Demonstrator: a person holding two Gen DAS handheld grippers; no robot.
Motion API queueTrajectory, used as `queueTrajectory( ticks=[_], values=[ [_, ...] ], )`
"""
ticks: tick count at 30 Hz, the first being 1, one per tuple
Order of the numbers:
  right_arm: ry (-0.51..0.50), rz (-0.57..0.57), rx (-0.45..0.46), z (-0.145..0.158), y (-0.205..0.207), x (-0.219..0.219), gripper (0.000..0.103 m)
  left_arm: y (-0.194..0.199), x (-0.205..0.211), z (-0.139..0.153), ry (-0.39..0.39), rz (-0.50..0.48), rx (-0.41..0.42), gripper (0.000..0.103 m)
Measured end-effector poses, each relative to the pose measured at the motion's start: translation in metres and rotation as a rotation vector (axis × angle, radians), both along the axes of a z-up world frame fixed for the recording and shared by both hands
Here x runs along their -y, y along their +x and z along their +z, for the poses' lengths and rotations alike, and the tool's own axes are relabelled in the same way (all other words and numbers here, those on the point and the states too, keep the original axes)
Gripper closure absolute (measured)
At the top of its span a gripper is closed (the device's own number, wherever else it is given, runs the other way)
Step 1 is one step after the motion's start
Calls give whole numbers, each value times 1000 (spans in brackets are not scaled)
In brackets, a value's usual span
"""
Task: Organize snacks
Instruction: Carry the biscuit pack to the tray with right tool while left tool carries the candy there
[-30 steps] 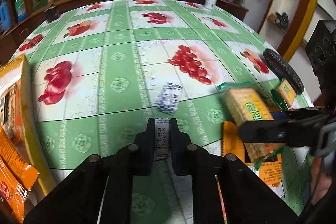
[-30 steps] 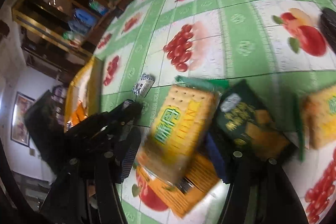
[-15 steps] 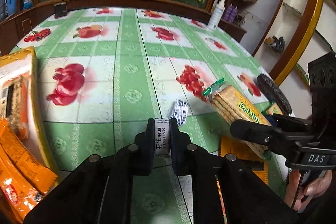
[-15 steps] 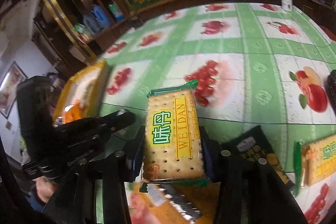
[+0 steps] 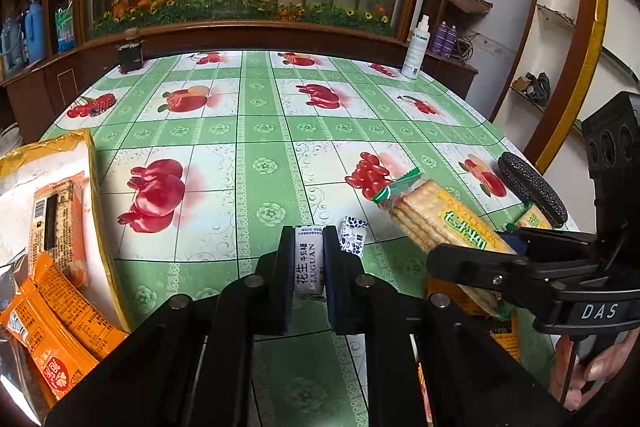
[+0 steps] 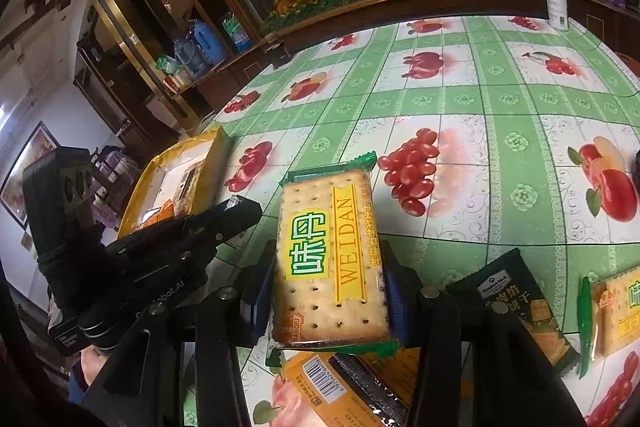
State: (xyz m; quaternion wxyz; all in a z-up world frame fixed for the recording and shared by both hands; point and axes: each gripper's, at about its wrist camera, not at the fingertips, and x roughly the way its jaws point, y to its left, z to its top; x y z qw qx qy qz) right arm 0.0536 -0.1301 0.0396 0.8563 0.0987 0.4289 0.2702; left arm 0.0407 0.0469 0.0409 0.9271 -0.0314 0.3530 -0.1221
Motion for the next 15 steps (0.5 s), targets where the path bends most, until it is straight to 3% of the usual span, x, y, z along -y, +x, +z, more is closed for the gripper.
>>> queueTrajectory(
  ticks=[9, 15],
  values=[
    [3, -2, -6, -4, 1, 0, 55, -5, -5, 8, -20, 9, 23, 93],
    [16, 3, 39, 3, -5, -4, 55, -7, -27, 27, -136, 21, 45, 93]
  ],
)
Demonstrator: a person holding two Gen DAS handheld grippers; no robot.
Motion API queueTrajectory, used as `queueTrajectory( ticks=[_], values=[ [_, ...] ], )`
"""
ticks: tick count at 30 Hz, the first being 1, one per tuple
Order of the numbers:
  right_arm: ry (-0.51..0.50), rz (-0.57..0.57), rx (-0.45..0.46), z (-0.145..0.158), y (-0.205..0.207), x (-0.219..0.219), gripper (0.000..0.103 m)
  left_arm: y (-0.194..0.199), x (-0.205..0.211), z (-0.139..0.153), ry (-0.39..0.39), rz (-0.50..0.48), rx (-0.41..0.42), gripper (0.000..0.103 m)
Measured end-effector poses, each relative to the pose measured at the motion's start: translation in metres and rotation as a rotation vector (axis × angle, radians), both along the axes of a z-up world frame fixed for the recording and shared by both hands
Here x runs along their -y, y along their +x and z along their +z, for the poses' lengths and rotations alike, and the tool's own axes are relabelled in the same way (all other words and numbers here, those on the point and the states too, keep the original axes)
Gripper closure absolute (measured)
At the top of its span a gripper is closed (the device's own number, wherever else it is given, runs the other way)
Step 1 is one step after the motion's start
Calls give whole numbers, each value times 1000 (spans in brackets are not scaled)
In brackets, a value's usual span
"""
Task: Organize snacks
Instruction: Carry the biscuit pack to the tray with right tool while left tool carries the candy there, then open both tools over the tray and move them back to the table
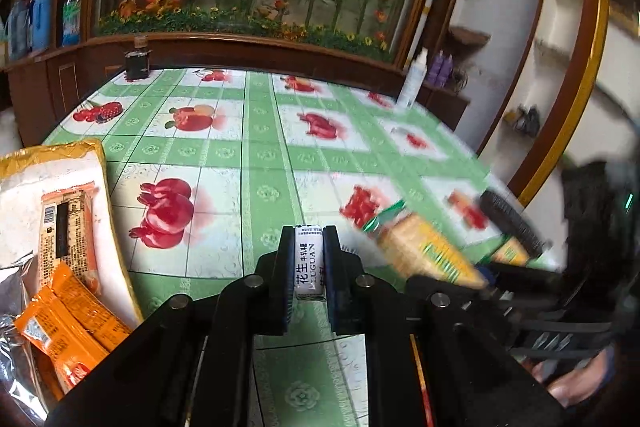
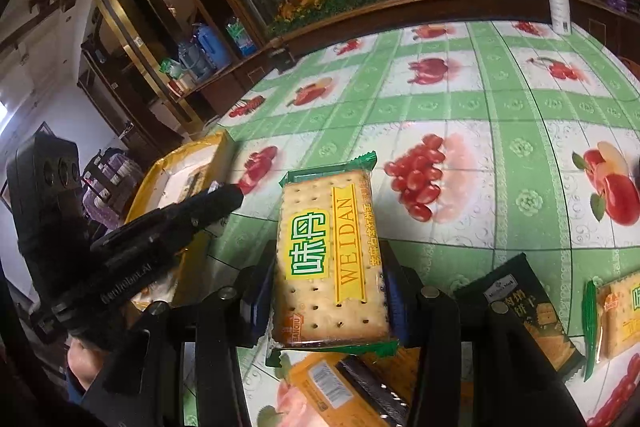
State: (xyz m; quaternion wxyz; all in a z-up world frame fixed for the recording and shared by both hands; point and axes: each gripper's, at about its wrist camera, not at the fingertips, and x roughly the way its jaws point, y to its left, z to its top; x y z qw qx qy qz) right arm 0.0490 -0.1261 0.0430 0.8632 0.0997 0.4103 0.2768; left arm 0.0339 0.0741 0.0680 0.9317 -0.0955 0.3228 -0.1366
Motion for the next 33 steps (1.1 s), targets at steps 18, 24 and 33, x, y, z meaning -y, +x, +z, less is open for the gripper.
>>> queueTrajectory(
  ticks=[18, 24, 33],
  values=[
    [37, 303, 9, 7, -28, -167, 56, 2, -180, -12, -50, 523, -144, 93],
    [38, 361, -37, -9, -31, -200, 56, 4, -184, -20, -46, 566, -172, 93],
    [-19, 409, 31, -10, -37, -215, 53, 1, -183, -17, -13, 588, -164, 81]
  ],
)
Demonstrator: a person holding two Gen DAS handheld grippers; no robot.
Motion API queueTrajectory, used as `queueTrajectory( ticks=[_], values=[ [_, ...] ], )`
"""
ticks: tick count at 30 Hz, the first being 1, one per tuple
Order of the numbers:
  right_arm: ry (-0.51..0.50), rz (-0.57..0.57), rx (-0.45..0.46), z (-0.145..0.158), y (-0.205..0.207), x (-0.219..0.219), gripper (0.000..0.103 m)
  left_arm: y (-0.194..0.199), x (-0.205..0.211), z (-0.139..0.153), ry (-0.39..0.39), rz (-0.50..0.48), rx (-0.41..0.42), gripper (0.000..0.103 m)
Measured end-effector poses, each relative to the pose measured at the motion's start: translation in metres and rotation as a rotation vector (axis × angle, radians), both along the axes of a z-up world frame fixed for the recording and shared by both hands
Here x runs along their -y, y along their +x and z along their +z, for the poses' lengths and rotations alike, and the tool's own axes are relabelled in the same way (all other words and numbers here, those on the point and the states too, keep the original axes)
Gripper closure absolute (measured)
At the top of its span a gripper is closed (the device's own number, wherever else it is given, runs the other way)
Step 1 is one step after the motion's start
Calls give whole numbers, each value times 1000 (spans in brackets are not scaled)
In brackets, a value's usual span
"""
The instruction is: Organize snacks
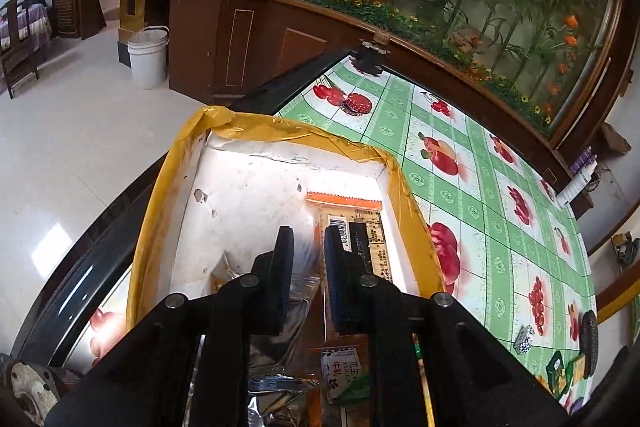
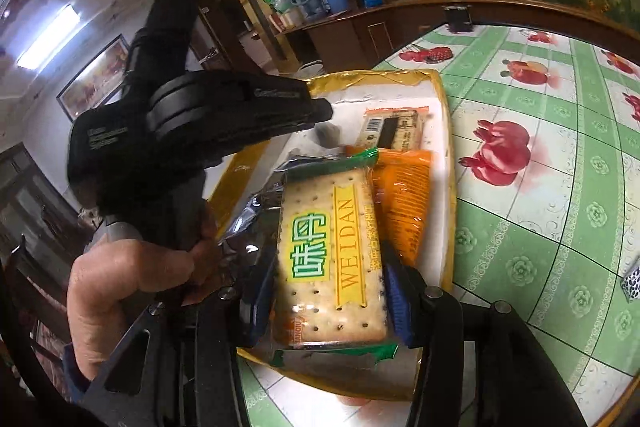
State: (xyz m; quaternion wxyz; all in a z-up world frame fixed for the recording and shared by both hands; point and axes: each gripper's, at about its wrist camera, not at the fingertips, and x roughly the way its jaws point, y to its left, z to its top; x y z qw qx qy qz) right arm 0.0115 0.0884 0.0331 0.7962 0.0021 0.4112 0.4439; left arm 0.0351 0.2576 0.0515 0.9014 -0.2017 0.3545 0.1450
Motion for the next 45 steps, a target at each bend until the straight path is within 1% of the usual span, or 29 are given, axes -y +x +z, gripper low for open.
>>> queueTrajectory(
  ticks=[1, 2, 3, 5, 7, 10, 13, 15, 19, 22, 24, 26, 29, 30, 33, 36, 39, 40, 42, 45],
  values=[
    [0, 1, 2, 1, -2, 0, 51, -1, 0, 1, -1, 1, 4, 73],
    [4, 1, 10, 3, -3, 1, 50, -3, 0, 2, -2, 8, 13, 53],
    [9, 3, 18, 6, -3, 3, 48, -4, 0, 4, 2, 12, 24, 45],
    [19, -5, 37, 12, -5, 6, 46, -7, 0, 8, 6, 15, 49, 45],
    [35, -13, 35, 16, -5, 11, 46, -8, 0, 10, 1, 11, 65, 45],
    [67, -35, 21, 22, -2, 21, 46, -11, 4, 15, -22, -17, 120, 45],
    [105, -61, 10, 29, 1, 38, 46, -13, 12, 21, -11, -51, 161, 45],
    [120, -89, 22, 33, 2, 54, 46, -13, 19, 24, -10, -85, 178, 45],
    [131, -179, 34, 35, 6, 99, 38, -10, 45, 30, 1, -184, 181, 45],
    [125, -238, 10, 29, 14, 142, 38, -11, 73, 38, 16, -279, 184, 45],
    [131, -299, 0, 26, 18, 178, 38, -13, 94, 42, 16, -360, 179, 45],
    [140, -361, -14, 22, 23, 218, 38, -15, 118, 42, 8, -440, 160, 45],
    [114, -496, -17, 18, 32, 274, 37, -11, 151, 37, 2, -526, 100, 45],
    [92, -530, -19, 15, 35, 287, 37, -10, 161, 35, 4, -546, 88, 45],
    [49, -566, -57, 4, 44, 310, 37, -2, 192, 28, 16, -600, 31, 45],
    [3, -560, -83, -5, 46, 318, 37, 13, 223, 16, 69, -635, -22, 45],
    [-55, -526, -88, -11, 49, 313, 37, 31, 244, -4, 119, -650, -98, 45],
    [-84, -521, -85, -13, 50, 310, 39, 36, 249, -10, 144, -657, -119, 45],
    [-146, -493, -71, -17, 50, 305, 39, 43, 259, -23, 181, -670, -167, 45],
    [-200, -469, -35, -21, 42, 304, 39, 49, 266, -36, 219, -679, -194, 45]
  ],
)
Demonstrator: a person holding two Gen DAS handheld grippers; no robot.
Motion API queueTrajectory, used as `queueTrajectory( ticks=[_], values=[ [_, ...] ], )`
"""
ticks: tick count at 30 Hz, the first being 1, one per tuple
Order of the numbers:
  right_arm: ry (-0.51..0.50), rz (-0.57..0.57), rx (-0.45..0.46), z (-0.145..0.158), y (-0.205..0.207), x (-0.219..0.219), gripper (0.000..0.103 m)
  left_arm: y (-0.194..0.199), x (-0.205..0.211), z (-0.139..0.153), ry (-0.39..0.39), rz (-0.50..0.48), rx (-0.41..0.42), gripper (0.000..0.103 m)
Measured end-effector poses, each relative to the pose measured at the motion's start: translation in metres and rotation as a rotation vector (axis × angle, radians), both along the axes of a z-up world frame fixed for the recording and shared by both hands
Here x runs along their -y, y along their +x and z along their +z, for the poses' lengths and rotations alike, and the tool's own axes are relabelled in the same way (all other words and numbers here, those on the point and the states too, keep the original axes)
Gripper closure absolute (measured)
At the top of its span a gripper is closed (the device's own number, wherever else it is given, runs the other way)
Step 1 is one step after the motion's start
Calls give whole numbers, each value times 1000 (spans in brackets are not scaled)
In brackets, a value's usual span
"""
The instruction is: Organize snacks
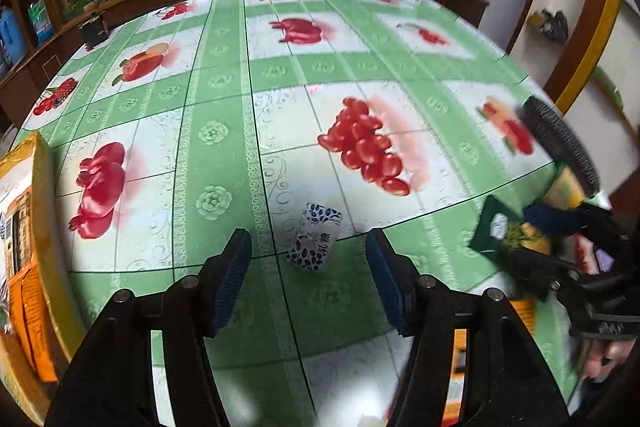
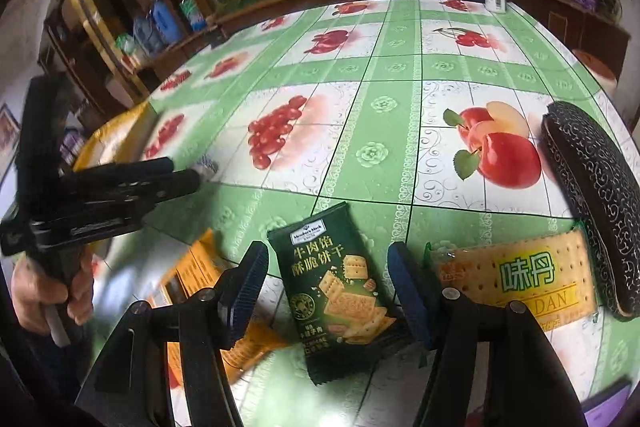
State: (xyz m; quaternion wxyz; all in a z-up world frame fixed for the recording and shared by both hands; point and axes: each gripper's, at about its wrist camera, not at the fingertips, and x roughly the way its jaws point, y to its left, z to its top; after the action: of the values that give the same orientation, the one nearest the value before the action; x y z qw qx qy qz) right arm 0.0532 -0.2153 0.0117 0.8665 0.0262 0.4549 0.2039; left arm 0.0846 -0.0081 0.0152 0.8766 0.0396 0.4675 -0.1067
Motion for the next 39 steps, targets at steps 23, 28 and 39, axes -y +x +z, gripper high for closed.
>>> queueTrajectory(
  ticks=[23, 28, 39],
  values=[
    [-239, 13, 114, -4, -4, -49, 53, -9, 15, -4, 48, -16, 111, 86],
    [-229, -15, 75, -9, -2, -47, 14, -8, 13, -4, 27, -11, 107, 86],
    [-233, -24, 59, -14, -2, -49, 0, -9, 12, -4, 15, -8, 104, 86]
  ],
)
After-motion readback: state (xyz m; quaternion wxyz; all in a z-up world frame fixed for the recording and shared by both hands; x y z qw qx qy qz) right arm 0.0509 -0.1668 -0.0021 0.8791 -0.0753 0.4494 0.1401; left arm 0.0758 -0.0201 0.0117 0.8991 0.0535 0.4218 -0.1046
